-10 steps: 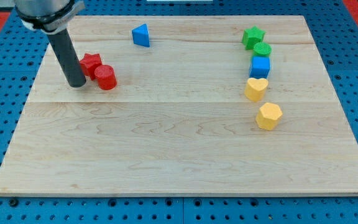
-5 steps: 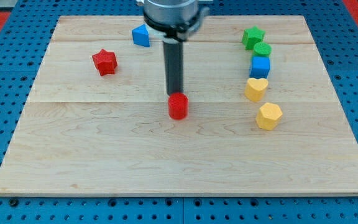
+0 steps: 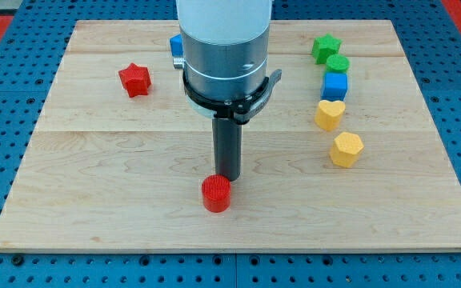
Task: Slide the red circle to the bottom side of the yellow hexagon
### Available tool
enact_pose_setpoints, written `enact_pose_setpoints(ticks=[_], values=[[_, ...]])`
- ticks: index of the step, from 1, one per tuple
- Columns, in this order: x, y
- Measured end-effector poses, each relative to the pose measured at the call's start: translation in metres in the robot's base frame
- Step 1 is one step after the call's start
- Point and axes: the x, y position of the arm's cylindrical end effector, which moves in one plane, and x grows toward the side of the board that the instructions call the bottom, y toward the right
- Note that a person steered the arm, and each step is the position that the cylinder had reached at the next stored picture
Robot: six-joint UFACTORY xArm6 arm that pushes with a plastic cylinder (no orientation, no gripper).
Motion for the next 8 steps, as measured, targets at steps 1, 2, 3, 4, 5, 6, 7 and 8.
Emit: enact_pose_setpoints(ticks=[1, 2, 3, 4, 5, 6, 7, 8], values=[[-0.003, -0.086], [0.038, -0.067], [0.042, 0.029], [0.042, 0.125], [0.037, 0.083], [0.018, 0.060], [0.012, 0.109], [0.012, 0.134]])
